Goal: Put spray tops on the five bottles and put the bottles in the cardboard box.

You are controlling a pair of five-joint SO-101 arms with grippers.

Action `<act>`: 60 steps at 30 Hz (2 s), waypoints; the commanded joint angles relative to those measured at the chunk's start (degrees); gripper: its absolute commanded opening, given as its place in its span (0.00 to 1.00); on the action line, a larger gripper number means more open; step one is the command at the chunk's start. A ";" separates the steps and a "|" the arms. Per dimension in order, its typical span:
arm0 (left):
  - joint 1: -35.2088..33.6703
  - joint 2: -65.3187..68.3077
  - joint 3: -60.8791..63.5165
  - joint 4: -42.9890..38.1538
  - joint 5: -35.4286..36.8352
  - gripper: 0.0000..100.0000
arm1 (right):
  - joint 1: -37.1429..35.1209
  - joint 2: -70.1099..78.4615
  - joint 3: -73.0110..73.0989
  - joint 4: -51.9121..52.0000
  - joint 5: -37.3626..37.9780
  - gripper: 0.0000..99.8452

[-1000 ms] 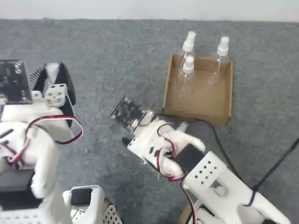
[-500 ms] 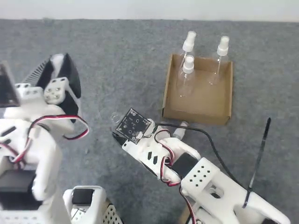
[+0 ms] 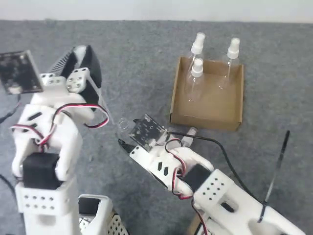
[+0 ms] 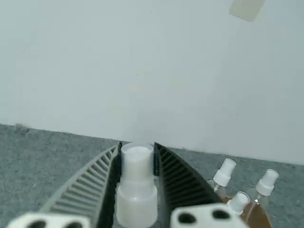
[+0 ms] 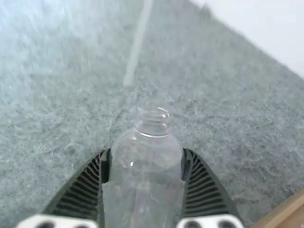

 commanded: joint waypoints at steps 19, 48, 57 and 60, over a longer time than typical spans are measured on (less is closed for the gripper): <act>4.22 -0.35 3.91 -6.68 0.62 0.01 | -0.57 -8.66 2.46 -0.84 -0.88 0.01; 8.00 -0.88 17.19 -4.40 -1.32 0.01 | 3.03 -8.57 3.25 -3.38 -1.76 0.01; 15.03 -0.88 19.21 -1.76 -3.60 0.01 | 6.11 -8.57 3.78 -3.82 -11.60 0.01; 13.89 -0.97 19.82 -0.97 -4.66 0.01 | 6.81 -8.66 4.31 -3.91 -11.60 0.01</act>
